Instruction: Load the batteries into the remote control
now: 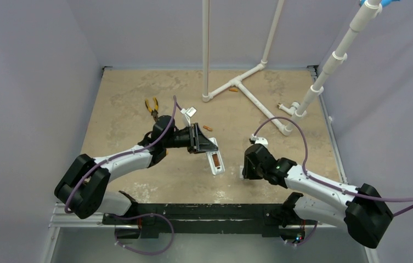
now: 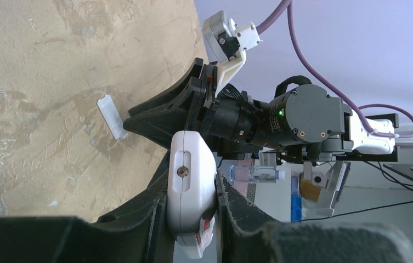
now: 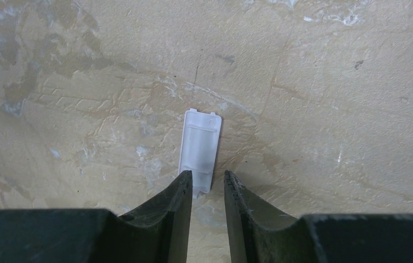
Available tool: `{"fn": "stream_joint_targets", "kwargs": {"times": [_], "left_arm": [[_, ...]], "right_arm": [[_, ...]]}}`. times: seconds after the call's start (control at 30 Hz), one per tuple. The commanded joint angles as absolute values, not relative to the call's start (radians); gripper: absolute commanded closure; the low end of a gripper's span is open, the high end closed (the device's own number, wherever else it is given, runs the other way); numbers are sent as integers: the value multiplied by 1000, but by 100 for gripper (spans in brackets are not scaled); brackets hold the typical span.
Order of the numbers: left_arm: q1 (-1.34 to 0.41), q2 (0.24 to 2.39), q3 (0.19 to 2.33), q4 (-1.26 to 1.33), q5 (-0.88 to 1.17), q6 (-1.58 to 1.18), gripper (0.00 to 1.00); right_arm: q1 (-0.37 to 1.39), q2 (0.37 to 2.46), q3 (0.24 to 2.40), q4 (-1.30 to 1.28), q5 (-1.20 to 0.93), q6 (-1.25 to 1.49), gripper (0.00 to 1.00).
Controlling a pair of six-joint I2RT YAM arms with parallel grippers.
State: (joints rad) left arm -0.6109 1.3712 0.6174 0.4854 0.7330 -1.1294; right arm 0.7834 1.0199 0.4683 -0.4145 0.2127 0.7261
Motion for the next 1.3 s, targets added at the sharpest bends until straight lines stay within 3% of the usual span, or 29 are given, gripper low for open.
{"fn": "stream_joint_targets", "kwargs": {"times": [0.0,0.87,1.27], "left_arm": [[-607,1377,658,532,759,-1116,100],[-607,1374,656,533,756,-1118,100],[-607,1385,666,544,771,-1123,100]], "right_arm": [[782,1030,452,-421,172,749,75],[799,1124,457,-430,194,705,75],[959,1279,538,-540,371,786,74]]}}
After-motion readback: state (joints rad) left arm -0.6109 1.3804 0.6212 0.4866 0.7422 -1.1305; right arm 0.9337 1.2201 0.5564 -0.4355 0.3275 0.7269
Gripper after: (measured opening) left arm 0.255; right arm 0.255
